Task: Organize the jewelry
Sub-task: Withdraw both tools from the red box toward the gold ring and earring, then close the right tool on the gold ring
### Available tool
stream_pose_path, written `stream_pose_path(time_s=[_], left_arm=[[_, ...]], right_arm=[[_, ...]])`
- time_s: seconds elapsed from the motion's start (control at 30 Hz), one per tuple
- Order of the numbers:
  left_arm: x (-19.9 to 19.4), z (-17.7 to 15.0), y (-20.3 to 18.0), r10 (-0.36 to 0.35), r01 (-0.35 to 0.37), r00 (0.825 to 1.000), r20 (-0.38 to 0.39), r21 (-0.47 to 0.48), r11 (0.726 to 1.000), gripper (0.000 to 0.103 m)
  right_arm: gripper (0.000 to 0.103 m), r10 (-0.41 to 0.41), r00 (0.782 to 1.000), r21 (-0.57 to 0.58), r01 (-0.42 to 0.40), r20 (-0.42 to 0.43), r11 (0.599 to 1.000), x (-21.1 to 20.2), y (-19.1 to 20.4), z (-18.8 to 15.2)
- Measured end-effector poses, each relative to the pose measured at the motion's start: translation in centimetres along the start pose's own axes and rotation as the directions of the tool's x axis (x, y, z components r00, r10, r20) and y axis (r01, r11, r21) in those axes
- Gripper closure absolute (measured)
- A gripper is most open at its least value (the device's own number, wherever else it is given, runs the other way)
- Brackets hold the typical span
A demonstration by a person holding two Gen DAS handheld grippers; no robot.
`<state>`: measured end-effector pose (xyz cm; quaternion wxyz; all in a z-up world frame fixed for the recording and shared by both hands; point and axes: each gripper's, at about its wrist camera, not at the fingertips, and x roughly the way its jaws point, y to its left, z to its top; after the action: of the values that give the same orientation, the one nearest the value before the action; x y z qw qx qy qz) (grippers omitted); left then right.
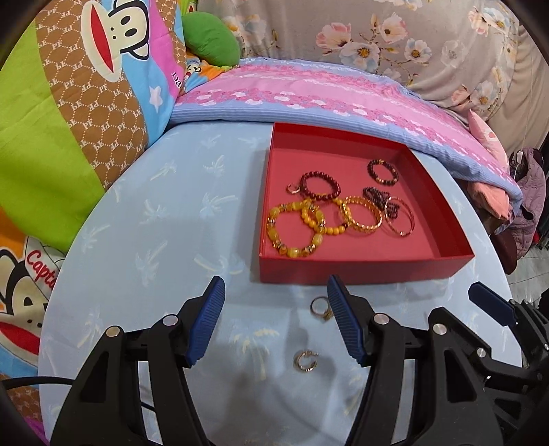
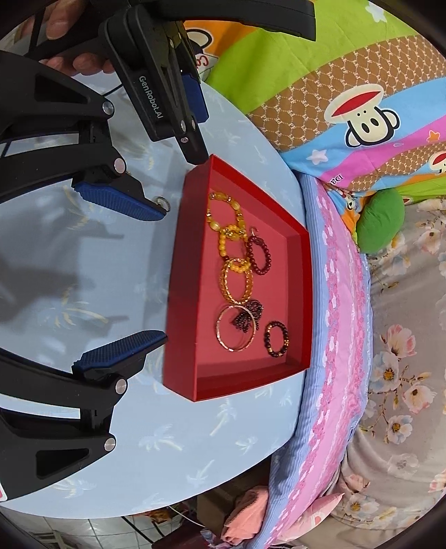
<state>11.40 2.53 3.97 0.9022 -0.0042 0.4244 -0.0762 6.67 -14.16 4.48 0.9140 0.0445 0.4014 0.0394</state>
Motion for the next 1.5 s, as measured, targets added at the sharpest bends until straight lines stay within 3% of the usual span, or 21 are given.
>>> stream_pose_path(time_s=[0.37,0.93,1.2,1.27,1.5], left_arm=[[-0.1,-2.8,0.1,0.005,-0.005,0.999,-0.04,0.0,1.0,0.044],[1.0,-5.3,4.6,0.049,-0.058,0.993,-0.107,-0.073,0.996,0.045],[1.0,-5.6,5.3,0.045,-0.055,0.992,-0.116,-0.086,0.995,0.045],[1.0,-5.6,5.2,0.039,-0.049,0.993,-0.113,-0.084,0.995,0.045],[0.7,-5.5,3.2,0.003,-0.009,0.994,-0.105,-0.057,0.998,0.045]], right_arm=[[0.039,0.009,1.0,-0.017,-0.009,-0.022,1.0,0.2,0.7,-1.6],[0.05,0.061,0.992,-0.11,-0.073,-0.11,0.991,6.9,5.5,-1.1],[0.073,0.04,0.992,-0.146,-0.057,-0.119,0.988,8.8,6.3,-0.7],[0.086,0.029,0.993,-0.147,-0.046,-0.117,0.988,8.8,6.0,-0.7],[0.089,0.026,0.993,-0.081,-0.035,-0.115,0.996,7.4,3.4,-1.0]])
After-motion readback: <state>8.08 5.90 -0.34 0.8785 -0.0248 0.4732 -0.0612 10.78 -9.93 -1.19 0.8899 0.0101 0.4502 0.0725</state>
